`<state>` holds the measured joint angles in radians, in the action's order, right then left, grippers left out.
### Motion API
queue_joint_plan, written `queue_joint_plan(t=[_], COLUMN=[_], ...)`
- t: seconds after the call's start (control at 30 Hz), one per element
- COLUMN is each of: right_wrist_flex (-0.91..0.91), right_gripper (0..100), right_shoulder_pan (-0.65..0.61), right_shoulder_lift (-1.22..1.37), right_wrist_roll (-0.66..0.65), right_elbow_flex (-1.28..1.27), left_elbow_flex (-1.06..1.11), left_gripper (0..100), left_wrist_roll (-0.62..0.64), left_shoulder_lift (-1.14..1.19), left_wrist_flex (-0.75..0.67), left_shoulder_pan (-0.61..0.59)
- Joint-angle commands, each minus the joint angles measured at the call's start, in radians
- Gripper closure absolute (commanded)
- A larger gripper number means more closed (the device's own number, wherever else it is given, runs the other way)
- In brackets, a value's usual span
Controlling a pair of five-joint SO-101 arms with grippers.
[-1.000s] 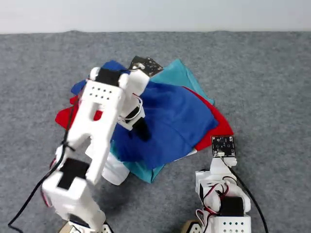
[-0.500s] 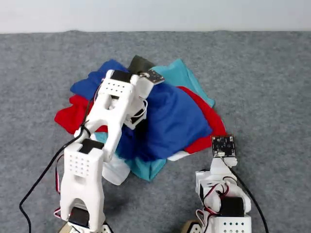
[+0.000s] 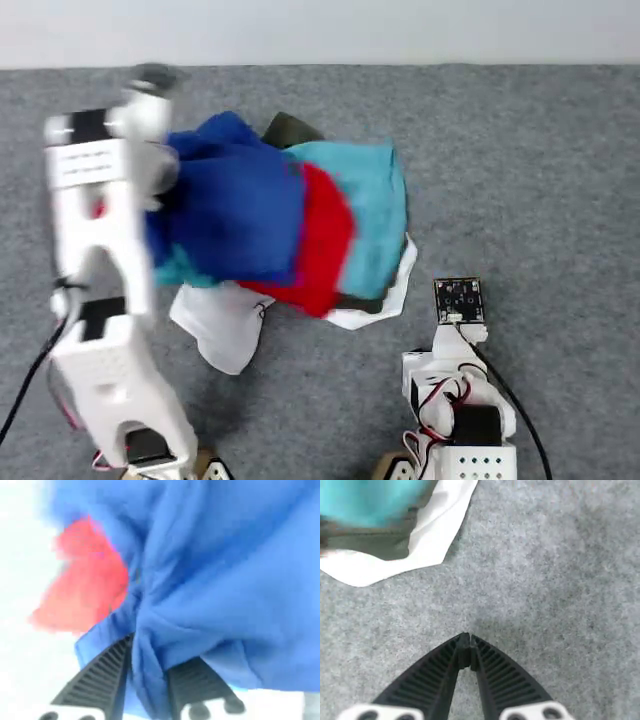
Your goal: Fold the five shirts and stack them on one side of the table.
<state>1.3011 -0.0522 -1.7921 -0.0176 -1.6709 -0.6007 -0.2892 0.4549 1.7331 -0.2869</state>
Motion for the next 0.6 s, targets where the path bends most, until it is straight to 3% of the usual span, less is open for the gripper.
queue_joint_plan(t=[0.0,0.37,0.57], right_wrist_flex=[0.002,0.002,0.002], right_gripper=[99.0,99.0,99.0], right_shoulder_pan=[0.012,0.012,0.012], right_shoulder_lift=[-0.012,-0.012,-0.012], right_wrist_roll=[-0.005,-0.005,-0.005], right_elbow_flex=[-0.012,-0.012,-0.012], left_elbow_flex=[-0.041,-0.077,-0.143], left_gripper=[100,100,100], left_wrist_roll=[0.002,-0.058,-0.058], left_shoulder_lift=[-0.124,-0.163,-0.170], left_wrist_flex=[0.018,-0.021,-0.103], left_shoulder_pan=[-0.183,-0.678,-0.887])
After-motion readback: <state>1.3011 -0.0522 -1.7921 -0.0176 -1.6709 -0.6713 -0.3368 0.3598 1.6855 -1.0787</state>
